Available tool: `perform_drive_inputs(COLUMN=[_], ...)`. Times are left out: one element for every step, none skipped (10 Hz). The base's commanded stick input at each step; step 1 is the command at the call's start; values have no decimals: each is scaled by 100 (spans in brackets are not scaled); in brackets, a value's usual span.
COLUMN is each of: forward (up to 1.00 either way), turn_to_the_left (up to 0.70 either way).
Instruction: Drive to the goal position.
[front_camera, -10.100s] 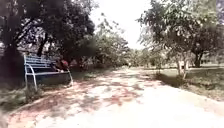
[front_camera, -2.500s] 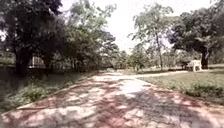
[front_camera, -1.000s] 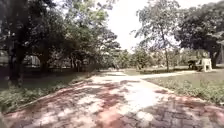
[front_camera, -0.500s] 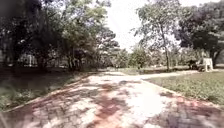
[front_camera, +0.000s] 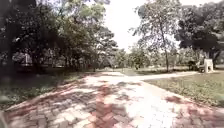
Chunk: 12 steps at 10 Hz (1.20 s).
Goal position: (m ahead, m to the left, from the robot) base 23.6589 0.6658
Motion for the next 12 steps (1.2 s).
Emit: perform_drive_inputs(forward=[70,70,70,70,70,70,70,70,70,70,70,70], turn_to_the_left=[0,0,0,0,0,0,0,0,0,0,0,0])
